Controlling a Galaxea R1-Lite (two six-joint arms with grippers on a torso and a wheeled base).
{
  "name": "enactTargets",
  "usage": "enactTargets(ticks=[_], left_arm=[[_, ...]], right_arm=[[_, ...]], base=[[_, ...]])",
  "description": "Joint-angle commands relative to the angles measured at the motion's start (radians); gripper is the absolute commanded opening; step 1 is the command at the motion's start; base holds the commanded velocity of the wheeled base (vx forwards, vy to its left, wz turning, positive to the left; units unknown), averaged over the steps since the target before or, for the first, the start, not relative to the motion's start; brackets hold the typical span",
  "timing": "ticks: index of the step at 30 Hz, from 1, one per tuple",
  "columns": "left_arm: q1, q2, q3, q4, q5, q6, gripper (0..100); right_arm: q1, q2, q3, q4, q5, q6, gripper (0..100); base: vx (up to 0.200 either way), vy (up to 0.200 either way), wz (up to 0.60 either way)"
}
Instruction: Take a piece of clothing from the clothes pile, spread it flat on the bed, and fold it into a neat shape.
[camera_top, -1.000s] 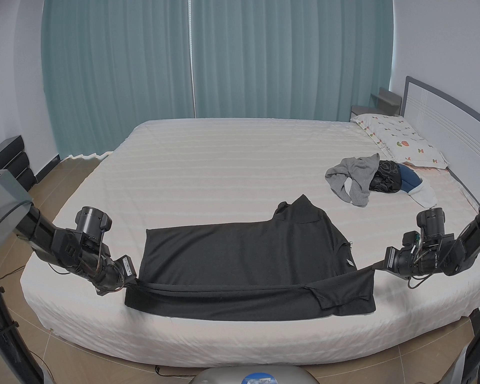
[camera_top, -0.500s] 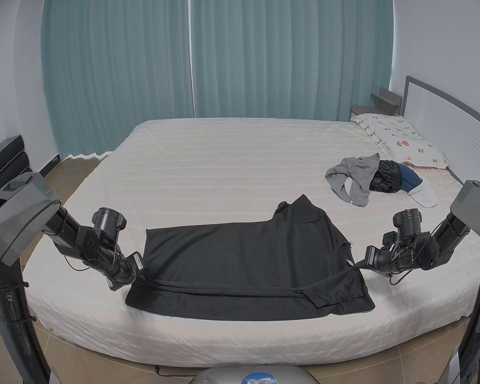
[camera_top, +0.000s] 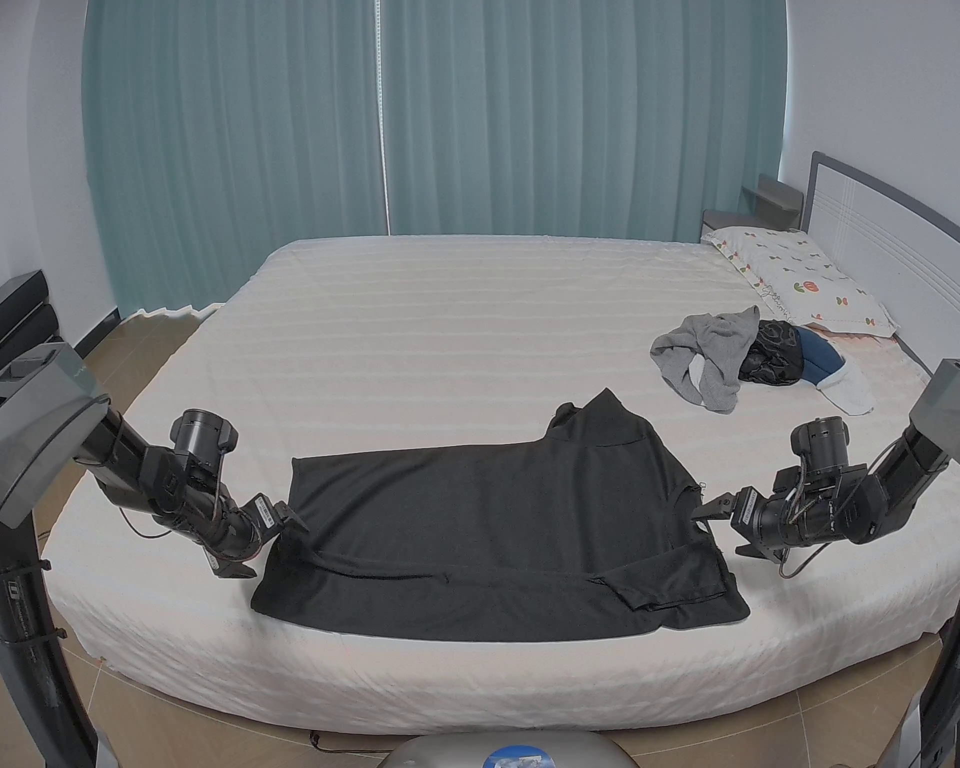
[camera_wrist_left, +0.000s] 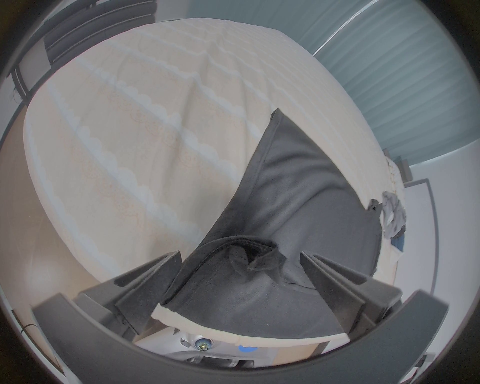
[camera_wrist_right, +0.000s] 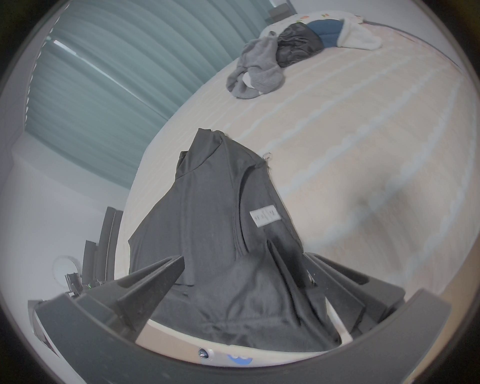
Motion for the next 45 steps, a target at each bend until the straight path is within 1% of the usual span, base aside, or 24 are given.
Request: enactTargets(ticks=[1,2,3,4,5,7,9,10,12,13,16,17,18,21,25,31,35,38,39,45], left_arm=[[0.054,-0.112,0.074,0.000,-0.067,-0.012,100],[0.062,-0.124,0.094,-0.001,-0.080,-0.015,100],[0.065,-0.131,0.103,-0.001,-0.084,-0.017,100],[0.071,-0.146,0.132,-0.012,-0.104,-0.034,100],[0.071,-0.155,0.150,-0.013,-0.123,-0.046,100],[0.073,-0.167,0.175,-0.016,-0.159,-0.067,100],[0.071,-0.174,0.206,-0.033,-0.196,-0.090,100],[0.071,-0.172,0.219,-0.050,-0.208,-0.099,100],[0.070,-0.164,0.241,-0.092,-0.222,-0.107,100],[0.070,-0.164,0.241,-0.092,-0.222,-0.107,100],[0.071,-0.151,0.305,-0.190,-0.222,-0.129,100],[0.071,-0.151,0.307,-0.194,-0.222,-0.130,100],[0.071,-0.143,0.322,-0.248,-0.216,-0.142,100],[0.070,-0.143,0.339,-0.289,-0.216,-0.182,100],[0.070,-0.144,0.342,-0.294,-0.218,-0.185,100],[0.068,-0.143,0.350,-0.300,-0.218,-0.181,100],[0.068,-0.143,0.350,-0.300,-0.218,-0.179,100],[0.068,-0.143,0.350,-0.300,-0.218,-0.179,100],[0.068,-0.143,0.350,-0.300,-0.218,-0.179,100],[0.068,-0.143,0.350,-0.300,-0.218,-0.178,100]], right_arm=[[0.063,-0.137,0.121,-0.007,-0.032,0.117,100],[0.080,-0.146,0.136,-0.007,-0.050,0.164,100],[0.087,-0.149,0.141,-0.007,-0.061,0.183,100],[0.119,-0.149,0.151,-0.005,-0.104,0.240,100],[0.141,-0.142,0.156,-0.010,-0.139,0.279,100],[0.172,-0.123,0.158,-0.011,-0.199,0.335,100],[0.185,-0.093,0.156,-0.016,-0.221,0.377,100],[0.187,-0.077,0.156,-0.019,-0.221,0.387,100],[0.187,-0.042,0.161,-0.037,-0.221,0.391,100],[0.187,-0.042,0.161,-0.037,-0.221,0.391,100],[0.185,-0.004,0.181,-0.114,-0.219,0.397,100],[0.185,-0.002,0.182,-0.116,-0.219,0.397,100],[0.189,0.012,0.182,-0.148,-0.221,0.400,100],[0.193,0.024,0.178,-0.158,-0.219,0.404,100],[0.198,0.042,0.171,-0.158,-0.221,0.447,100],[0.199,0.061,0.164,-0.165,-0.221,0.452,100],[0.199,0.073,0.167,-0.224,-0.224,0.452,100],[0.199,0.090,0.170,-0.243,-0.225,0.450,100],[0.199,0.093,0.170,-0.244,-0.228,0.449,0],[0.201,0.082,0.179,-0.244,-0.235,0.447,0]], base=[[0.000,0.000,0.00],[0.000,0.000,0.00],[0.000,0.000,0.00],[0.000,0.000,0.00],[0.000,0.000,0.00],[0.000,0.000,0.00],[0.000,0.000,0.00],[0.000,0.000,0.00],[0.000,0.000,0.00],[0.000,0.000,0.00],[0.000,0.000,0.00],[0.000,0.000,0.00],[0.000,0.000,0.00],[0.000,0.000,0.00],[0.000,0.000,0.00],[0.000,0.000,0.00],[0.000,0.000,0.00],[0.000,0.000,0.00],[0.000,0.000,0.00],[0.000,0.000,0.00]])
